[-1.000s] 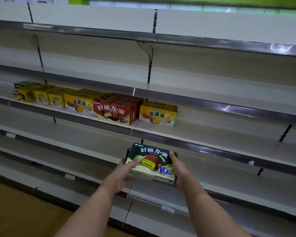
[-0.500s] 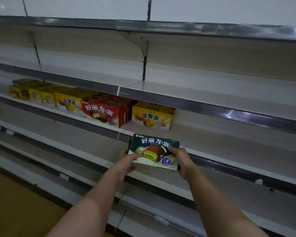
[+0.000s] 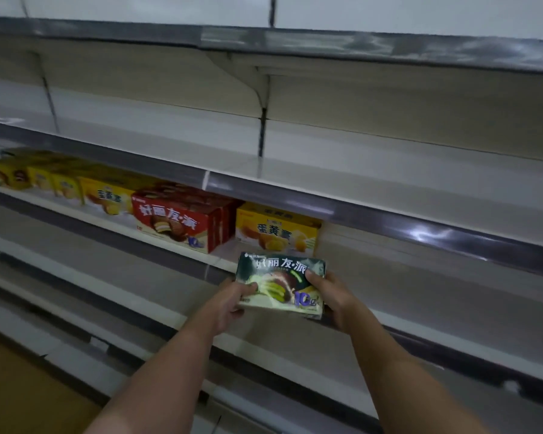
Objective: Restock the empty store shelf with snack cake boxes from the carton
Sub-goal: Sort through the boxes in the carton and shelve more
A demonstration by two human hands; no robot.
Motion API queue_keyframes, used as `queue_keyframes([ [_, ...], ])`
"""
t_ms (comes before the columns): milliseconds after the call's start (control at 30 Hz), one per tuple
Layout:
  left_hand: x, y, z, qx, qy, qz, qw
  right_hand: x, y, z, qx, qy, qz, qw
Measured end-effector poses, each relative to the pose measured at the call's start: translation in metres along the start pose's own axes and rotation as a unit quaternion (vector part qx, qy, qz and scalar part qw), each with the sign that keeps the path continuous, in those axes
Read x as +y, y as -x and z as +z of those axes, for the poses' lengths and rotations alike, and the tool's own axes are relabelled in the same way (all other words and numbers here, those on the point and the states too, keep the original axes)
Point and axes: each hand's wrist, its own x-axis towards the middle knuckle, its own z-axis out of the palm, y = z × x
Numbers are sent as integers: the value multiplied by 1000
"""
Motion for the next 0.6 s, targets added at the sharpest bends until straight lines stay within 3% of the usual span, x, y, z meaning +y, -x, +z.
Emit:
queue_keyframes([
  [100,12,-3,-52,29,23,-8,999,-12,-29,62,-38,27,-33,998],
  [267,29,-3,-158,125,82,57,987,-28,-68,188,-145,60,-85,984],
  [400,38,-5,-249,216,115,115,963,-41,-83,287,-219,89,-105,966],
  [600,55,-1,-342,324,157,139,922,-49,-110,405,-293,92,-91,947],
])
